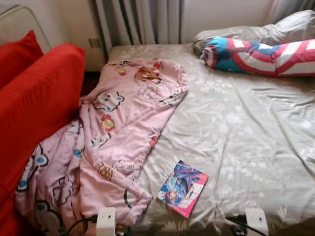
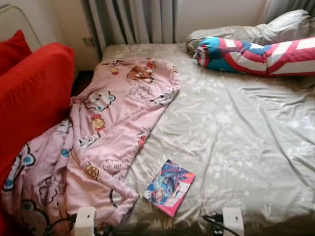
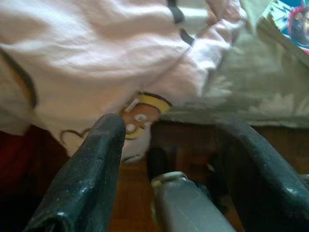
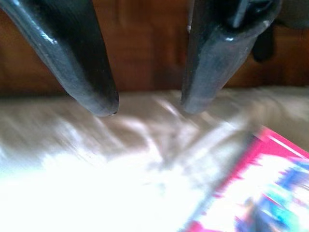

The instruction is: Clean up the room

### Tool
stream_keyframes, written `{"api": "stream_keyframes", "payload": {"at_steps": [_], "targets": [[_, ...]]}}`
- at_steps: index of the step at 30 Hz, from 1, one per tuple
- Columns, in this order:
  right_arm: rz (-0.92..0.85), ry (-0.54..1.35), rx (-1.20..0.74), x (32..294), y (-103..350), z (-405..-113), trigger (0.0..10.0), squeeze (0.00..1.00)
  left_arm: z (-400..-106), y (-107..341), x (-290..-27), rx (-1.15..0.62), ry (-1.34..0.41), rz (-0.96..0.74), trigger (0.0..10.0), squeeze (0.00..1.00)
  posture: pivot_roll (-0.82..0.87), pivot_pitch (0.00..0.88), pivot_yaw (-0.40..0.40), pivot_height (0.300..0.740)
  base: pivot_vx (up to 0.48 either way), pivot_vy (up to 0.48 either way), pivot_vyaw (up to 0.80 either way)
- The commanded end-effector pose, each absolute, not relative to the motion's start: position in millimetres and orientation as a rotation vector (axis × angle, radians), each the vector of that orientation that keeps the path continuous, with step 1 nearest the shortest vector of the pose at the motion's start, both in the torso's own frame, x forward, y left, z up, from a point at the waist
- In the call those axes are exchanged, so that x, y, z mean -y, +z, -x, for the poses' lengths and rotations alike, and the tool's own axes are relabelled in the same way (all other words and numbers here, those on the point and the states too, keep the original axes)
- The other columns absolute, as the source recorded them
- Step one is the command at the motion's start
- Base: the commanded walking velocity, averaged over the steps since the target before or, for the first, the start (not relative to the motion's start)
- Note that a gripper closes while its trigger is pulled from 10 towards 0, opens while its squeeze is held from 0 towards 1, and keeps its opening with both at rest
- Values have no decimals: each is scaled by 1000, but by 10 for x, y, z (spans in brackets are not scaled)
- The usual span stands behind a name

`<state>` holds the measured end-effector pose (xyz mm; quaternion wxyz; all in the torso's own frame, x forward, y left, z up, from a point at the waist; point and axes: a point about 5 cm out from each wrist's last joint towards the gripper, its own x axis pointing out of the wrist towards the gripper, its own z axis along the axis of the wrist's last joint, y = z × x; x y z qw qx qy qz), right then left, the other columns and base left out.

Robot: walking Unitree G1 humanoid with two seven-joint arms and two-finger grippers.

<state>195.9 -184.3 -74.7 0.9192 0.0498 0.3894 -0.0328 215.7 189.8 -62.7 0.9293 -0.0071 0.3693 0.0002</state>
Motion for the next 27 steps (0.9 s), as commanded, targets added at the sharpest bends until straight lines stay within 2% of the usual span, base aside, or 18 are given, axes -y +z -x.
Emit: {"api": "stream_keyframes", "payload": {"at_steps": [1, 8, 11, 12, 13, 15, 19, 27], "targets": [[-104, -65, -740, 1872, -672, -2067, 10000, 0, -2178, -602, -1864, -713, -13, 30, 10000, 0, -43, 51, -23, 740, 0, 0, 0], [-110, -17, -506, 1845, -348, -2477, 10000, 0, -2221, -525, -1842, -585, 4, 76, 10000, 0, -42, 53, -32, 740, 0, 0, 0], [-113, 1, -399, 1836, -213, -2585, 10000, 0, -2636, -148, -1926, -377, -16, 48, 10000, 0, -40, 51, -36, 740, 0, 0, 0], [-113, 1, -399, 1836, -213, -2585, 10000, 0, -2636, -148, -1926, -377, -16, 48, 10000, 0, -40, 51, -36, 740, 0, 0, 0], [-112, -1, -311, 1852, -101, -2644, 10000, 0, -2715, 7, -1958, -268, -29, 20, 10000, 0, -42, 46, -39, 740, 0, 0, 0], [-112, -2, -279, 1860, -62, -2659, 10000, 0, -2723, 50, -1964, -232, -35, 10, 10000, 0, -42, 46, -39, 740, 0, 0, 0], [-112, -9, -159, 1875, 53, -2574, 10000, 0, -2695, 290, -1955, -55, -37, 14, 10000, 0, -42, 34, -44, 740, 0, 0, 0], [-99, 28, -82, 1751, 156, -2451, 10000, 0, -2581, 414, -1998, 4, -49, 29, 10000, 0, -36, 12, -40, 740, 0, 0, 0]]}}
